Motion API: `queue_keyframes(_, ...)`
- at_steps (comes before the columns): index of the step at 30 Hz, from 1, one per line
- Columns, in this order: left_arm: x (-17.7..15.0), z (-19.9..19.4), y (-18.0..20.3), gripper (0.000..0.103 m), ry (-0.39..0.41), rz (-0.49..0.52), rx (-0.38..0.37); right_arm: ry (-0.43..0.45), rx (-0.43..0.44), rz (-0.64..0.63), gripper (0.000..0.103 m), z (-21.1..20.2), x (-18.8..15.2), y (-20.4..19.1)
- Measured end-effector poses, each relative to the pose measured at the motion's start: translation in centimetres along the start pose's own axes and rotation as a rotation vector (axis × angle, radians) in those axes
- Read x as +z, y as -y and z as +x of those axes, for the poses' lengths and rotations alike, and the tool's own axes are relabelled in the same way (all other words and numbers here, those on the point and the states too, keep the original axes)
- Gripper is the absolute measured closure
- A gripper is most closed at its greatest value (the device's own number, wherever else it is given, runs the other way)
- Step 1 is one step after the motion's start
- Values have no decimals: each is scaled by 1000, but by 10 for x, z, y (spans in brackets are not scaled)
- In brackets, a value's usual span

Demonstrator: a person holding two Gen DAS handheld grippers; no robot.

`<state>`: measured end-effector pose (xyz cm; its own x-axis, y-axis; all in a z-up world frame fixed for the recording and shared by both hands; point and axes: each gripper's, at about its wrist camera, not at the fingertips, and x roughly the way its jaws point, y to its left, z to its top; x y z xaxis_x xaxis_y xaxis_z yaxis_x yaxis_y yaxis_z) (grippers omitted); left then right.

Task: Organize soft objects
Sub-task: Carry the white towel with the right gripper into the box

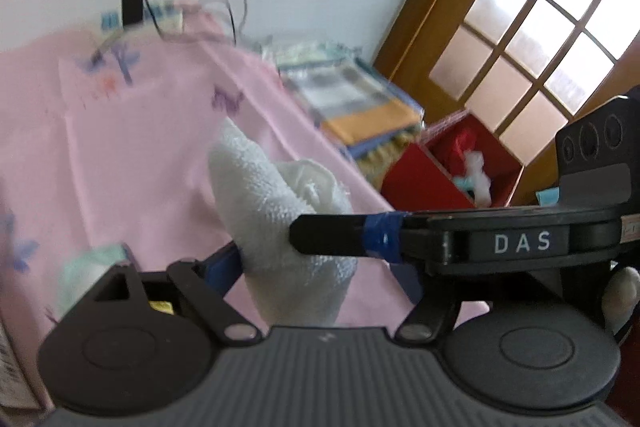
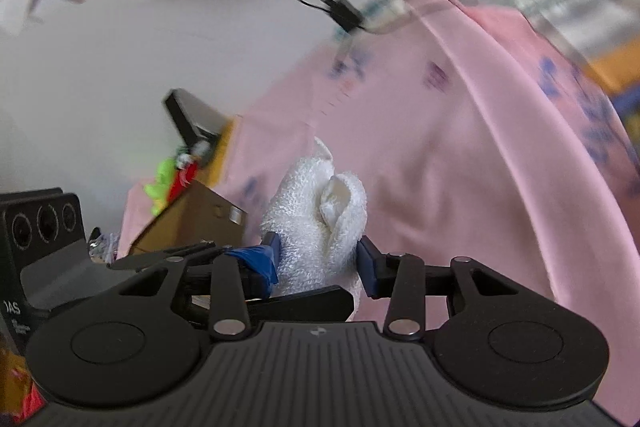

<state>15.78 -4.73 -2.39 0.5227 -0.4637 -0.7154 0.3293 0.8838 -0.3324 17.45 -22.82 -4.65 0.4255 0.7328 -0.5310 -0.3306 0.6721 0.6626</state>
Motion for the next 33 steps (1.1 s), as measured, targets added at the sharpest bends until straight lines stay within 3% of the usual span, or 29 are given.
queue_keyframes(8, 8, -75, -19, 31, 174, 15, 88, 52, 88, -165, 78, 15, 19, -71)
queue_keyframes(18, -8, -178, -105, 30, 305, -34, 229, 44, 168, -373, 78, 86, 18, -193)
queue_keyframes(24, -30, -219, -174, 31, 278, -73, 311, -44, 190, -355, 77, 161, 1, -247)
queue_keyframes(33, -69, -209, -283, 31, 100, -204, 280, -234, 74, -300, 78, 254, -43, -281)
